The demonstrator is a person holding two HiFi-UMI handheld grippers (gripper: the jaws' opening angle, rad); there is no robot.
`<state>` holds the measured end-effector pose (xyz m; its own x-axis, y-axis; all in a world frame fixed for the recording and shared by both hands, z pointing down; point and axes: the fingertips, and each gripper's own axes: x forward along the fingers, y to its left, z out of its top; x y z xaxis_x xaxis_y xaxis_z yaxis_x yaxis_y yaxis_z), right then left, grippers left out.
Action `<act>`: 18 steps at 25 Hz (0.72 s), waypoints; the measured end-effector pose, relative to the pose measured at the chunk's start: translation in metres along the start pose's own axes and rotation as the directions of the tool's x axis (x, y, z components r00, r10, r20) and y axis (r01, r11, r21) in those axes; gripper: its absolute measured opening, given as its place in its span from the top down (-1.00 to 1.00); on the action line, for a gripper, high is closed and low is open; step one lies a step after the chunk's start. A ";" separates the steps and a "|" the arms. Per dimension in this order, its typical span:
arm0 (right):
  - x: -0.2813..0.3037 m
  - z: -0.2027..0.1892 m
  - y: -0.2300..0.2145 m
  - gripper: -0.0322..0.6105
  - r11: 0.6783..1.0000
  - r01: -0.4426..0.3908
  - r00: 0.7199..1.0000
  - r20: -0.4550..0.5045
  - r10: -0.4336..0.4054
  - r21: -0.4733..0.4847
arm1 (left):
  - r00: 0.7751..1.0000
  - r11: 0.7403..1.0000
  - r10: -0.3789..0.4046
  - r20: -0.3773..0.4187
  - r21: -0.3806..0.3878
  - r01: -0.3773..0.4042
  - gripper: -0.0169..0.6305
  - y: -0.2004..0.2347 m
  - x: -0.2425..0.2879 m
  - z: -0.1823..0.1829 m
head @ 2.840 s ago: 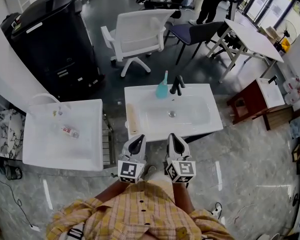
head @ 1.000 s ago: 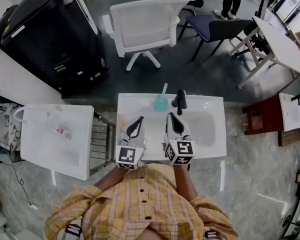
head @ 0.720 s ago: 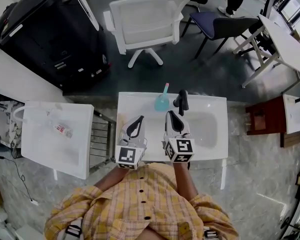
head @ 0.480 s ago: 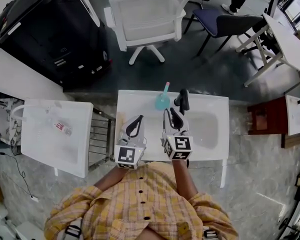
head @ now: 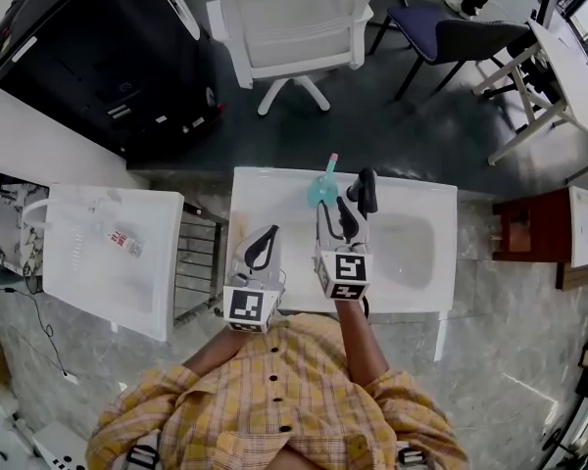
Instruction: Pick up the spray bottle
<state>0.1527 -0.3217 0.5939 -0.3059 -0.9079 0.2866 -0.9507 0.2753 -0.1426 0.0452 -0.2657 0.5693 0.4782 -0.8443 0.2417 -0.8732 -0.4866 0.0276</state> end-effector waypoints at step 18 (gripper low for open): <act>0.046 -0.024 -0.012 0.38 0.996 0.079 0.995 -0.064 -0.081 -0.044 | 0.999 1.000 0.026 -0.034 -0.007 -0.026 0.95 0.012 -0.001 -0.014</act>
<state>0.1484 -0.3592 0.6313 -0.2301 -0.9054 0.3569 -0.9732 0.2167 -0.0776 0.0329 -0.2679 0.5831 0.4518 -0.8488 0.2747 -0.8861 -0.4627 0.0279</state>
